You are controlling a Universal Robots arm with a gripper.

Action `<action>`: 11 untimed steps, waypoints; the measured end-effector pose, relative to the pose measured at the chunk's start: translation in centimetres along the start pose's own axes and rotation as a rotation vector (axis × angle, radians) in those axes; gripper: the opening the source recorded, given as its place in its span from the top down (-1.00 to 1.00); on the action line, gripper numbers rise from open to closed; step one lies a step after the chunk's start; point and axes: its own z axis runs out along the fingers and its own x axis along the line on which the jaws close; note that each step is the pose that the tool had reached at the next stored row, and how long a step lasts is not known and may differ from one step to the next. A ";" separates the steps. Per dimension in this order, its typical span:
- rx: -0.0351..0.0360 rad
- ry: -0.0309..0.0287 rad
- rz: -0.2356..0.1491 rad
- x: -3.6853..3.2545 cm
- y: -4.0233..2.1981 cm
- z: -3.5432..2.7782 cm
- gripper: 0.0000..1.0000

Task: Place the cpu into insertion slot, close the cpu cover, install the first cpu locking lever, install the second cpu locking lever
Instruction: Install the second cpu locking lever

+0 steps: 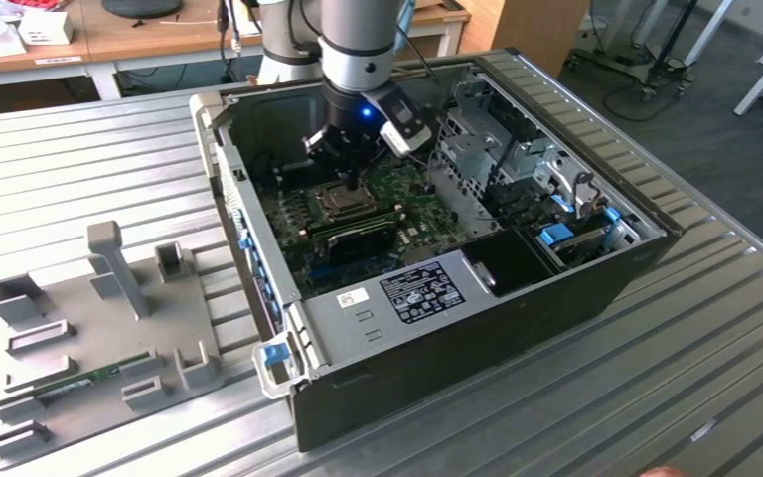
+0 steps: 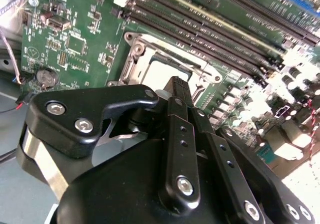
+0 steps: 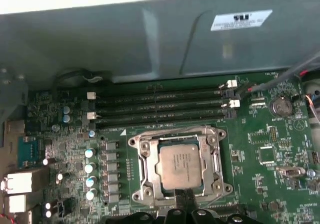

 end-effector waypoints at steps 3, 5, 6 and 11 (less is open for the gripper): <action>0.0000 -0.0001 0.001 -0.04 -0.38 -0.03 0.80; 0.0000 -0.0002 0.001 -0.07 -0.64 -0.05 0.80; 0.0000 -0.0002 0.001 -0.08 -0.76 -0.06 0.80; 0.0000 -0.0003 0.002 -0.12 -1.13 -0.10 0.80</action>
